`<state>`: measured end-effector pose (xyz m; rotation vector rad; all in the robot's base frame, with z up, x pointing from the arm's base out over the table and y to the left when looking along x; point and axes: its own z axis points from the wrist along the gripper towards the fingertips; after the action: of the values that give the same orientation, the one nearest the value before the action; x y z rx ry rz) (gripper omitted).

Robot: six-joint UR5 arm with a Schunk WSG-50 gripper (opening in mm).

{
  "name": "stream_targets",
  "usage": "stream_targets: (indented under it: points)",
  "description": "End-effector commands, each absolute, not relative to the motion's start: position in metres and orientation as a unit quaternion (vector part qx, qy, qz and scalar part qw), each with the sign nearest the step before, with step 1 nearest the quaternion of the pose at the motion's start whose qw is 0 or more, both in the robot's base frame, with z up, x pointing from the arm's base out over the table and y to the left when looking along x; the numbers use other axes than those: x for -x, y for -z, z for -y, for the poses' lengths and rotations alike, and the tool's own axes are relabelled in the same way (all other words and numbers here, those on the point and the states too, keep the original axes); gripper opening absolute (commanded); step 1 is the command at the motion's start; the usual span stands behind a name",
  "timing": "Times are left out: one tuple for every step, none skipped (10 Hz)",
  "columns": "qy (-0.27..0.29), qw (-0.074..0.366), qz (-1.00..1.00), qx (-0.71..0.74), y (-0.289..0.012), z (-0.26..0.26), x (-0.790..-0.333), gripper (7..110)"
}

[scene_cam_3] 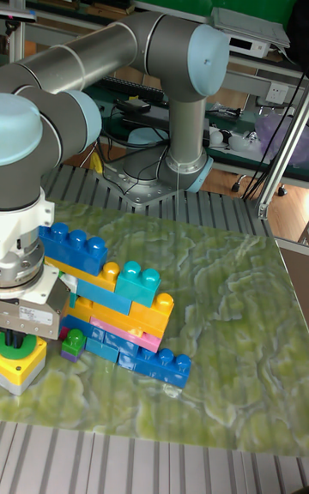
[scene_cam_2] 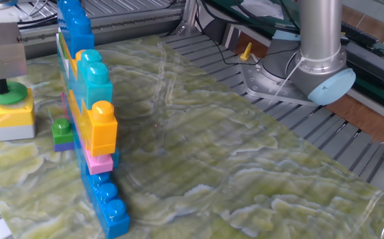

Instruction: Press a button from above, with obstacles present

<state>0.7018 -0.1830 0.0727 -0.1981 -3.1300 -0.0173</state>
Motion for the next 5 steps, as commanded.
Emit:
stream_targets:
  points:
    - [0.010, 0.003, 0.998, 0.065, -0.077, 0.181, -0.703, 7]
    - [0.008, 0.005, 0.998, 0.066, -0.081, 0.180, -0.703, 7]
    - [0.007, 0.007, 0.998, 0.067, -0.085, 0.178, -0.702, 7]
    - [0.007, 0.009, 0.998, 0.067, -0.089, 0.176, -0.702, 7]
    - [0.006, 0.012, 0.998, 0.068, -0.094, 0.176, -0.701, 7]
